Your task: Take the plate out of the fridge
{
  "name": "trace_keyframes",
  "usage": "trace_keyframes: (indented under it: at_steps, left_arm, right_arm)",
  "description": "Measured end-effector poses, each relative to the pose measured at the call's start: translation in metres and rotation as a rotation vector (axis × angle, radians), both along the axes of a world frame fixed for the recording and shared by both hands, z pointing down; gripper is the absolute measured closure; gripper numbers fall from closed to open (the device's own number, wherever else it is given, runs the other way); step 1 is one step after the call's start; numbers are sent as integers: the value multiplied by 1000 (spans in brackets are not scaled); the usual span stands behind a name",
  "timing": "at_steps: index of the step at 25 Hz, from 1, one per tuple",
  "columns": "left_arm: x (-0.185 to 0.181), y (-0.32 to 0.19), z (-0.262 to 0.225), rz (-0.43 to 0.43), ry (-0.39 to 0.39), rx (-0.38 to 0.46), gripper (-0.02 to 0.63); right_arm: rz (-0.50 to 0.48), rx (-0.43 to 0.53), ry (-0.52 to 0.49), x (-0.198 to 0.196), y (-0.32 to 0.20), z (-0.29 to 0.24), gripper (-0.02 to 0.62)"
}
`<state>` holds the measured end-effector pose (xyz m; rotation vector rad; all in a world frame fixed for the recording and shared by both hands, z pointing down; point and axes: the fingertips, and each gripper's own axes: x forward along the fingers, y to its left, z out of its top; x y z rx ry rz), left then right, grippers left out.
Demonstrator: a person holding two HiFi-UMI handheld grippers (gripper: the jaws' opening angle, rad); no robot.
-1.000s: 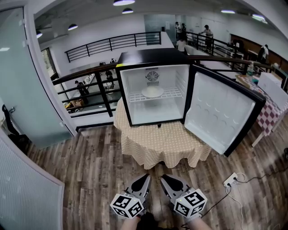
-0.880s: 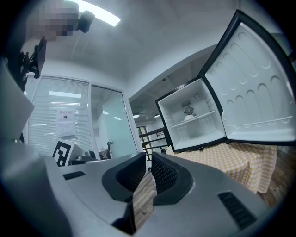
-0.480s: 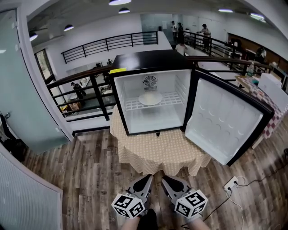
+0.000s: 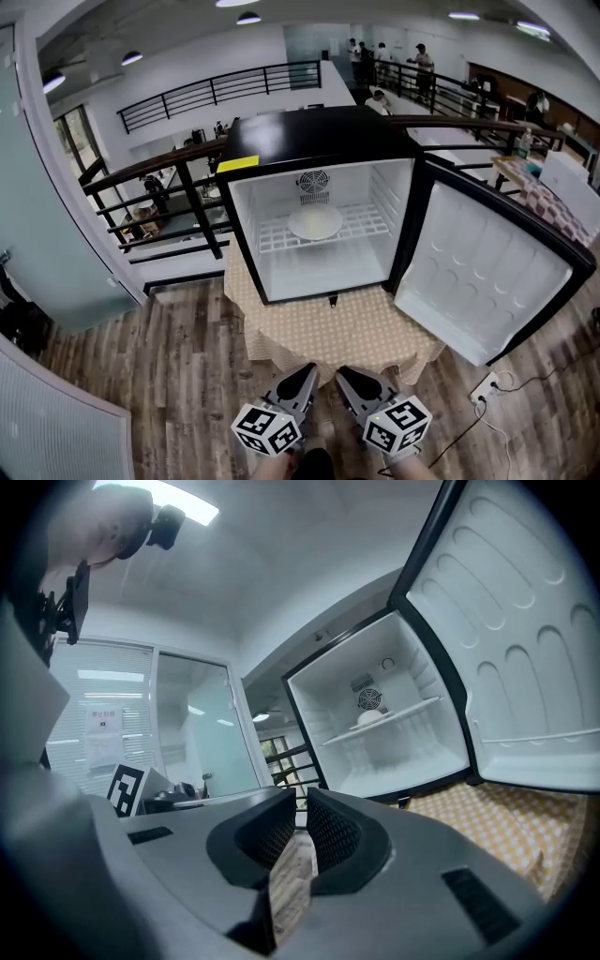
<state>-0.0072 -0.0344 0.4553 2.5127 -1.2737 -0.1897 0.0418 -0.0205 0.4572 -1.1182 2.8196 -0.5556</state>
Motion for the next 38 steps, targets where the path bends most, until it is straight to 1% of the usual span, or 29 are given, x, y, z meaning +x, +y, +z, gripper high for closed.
trace_keyframes:
  at_steps: [5,12,17,26,32,38]
  left_arm:
    - [-17,-36,1,-1,11,-10,597]
    - [-32,-86,4,29,21,-16,597]
    - [-43,-117,2,51,26,-5,597]
    - [-58,-145,8,46,35,-14,597]
    - [-57,-159,11,47,36,-25,597]
    - [-55,-180,5,50,56,-19,597]
  right_arm:
    - [2,-10,2,-17,-35,0,540]
    - [21,-20,7,-38,-83,6,540]
    - [31,-10,14,-52,-113,5,540]
    - [30,-14,29,-63,-144,10,540]
    - [33,-34,12,-62,-161,13,540]
    - [10,-30,19,-63,-182,9,540]
